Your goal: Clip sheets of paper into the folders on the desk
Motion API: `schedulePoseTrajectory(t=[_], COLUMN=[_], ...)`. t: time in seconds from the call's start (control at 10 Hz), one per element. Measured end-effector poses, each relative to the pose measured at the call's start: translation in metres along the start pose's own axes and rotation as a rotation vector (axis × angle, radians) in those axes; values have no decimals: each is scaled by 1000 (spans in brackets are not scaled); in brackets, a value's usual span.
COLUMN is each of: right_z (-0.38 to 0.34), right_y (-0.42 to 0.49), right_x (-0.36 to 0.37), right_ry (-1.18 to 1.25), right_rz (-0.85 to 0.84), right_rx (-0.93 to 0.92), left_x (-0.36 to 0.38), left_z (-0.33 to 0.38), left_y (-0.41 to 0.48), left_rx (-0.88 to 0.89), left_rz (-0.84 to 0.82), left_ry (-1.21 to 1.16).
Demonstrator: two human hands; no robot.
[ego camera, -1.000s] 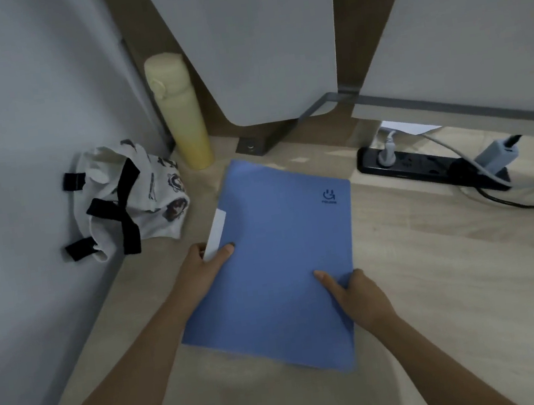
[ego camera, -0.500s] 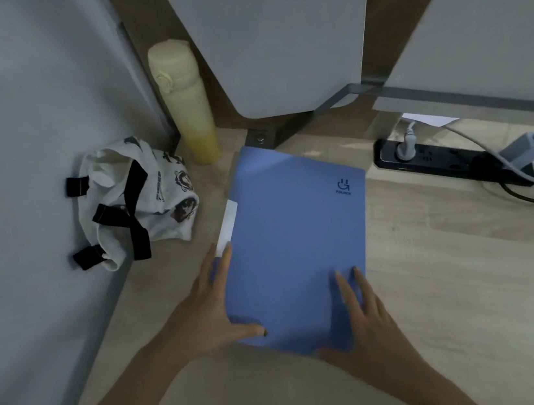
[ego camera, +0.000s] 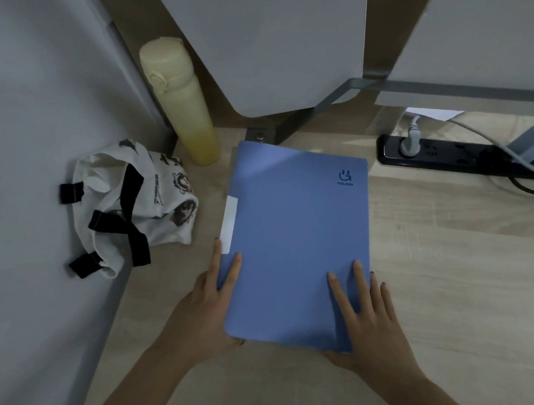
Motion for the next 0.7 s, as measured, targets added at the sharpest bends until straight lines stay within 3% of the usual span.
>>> schedulePoseTrajectory(t=[0.1, 0.3, 0.6, 0.7], right_z=[4, 11, 10, 13], right_y=[11, 20, 18, -3], right_x=[-5, -11, -39, -78], right_ry=[-17, -26, 125, 334], right_rz=[-19, -48, -288, -396], right_rx=[14, 65, 74, 109], left_x=[0, -1, -8, -32], left_z=[0, -1, 10, 26], left_y=[10, 23, 15, 3], left_rx=[30, -9, -92, -84], left_rz=[13, -132, -218, 88], left_ry=[-28, -24, 116, 261])
Point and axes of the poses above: each hand's wrist, its own y-axis towards the middle knuckle, its own x-axis out of the palm, z = x × y, the point moved 8 cm from there along y, towards the middle knuckle, and after that the axes turned 13 degrees about y, right-handed, at the moved point
